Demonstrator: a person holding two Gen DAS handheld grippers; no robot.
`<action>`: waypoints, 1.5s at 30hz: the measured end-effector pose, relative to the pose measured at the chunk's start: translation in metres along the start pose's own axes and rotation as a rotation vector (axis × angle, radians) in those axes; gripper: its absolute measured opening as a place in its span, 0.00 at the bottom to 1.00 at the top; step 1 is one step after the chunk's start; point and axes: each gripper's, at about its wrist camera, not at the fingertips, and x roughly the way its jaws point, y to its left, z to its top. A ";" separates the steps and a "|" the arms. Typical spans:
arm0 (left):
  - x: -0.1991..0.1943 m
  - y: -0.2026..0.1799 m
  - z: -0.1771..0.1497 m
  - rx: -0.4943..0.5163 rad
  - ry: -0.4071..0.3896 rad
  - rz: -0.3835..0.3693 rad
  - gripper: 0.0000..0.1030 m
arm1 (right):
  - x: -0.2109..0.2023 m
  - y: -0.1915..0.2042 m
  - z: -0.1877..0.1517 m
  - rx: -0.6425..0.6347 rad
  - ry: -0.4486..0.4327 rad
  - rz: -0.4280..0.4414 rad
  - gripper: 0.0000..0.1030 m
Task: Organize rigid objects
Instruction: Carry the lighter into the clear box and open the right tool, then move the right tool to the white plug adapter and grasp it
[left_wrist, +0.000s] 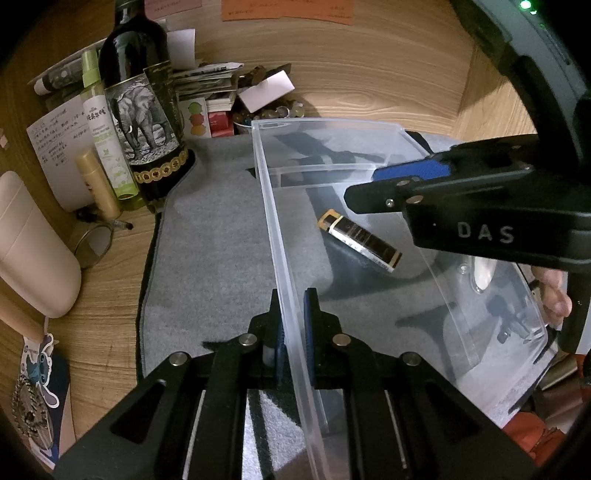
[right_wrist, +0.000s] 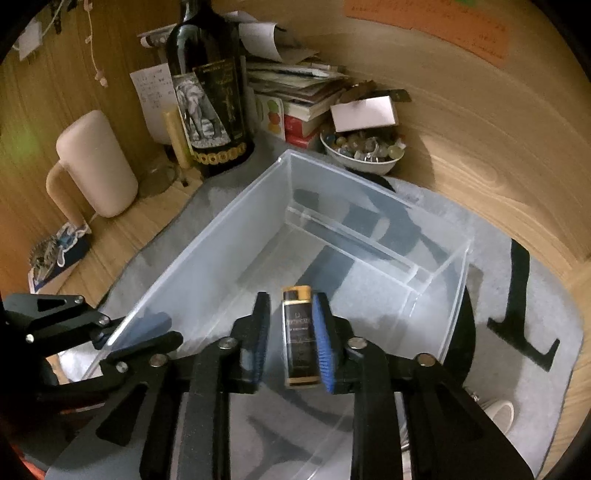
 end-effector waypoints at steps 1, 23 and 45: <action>0.000 0.000 0.000 0.001 0.000 0.000 0.09 | -0.002 0.000 0.000 0.000 -0.009 -0.008 0.33; 0.000 0.001 0.000 0.000 0.003 -0.002 0.09 | -0.122 -0.063 -0.085 0.180 -0.272 -0.346 0.80; -0.001 -0.006 0.000 0.014 0.019 0.047 0.09 | -0.078 -0.070 -0.191 0.378 -0.064 -0.198 0.46</action>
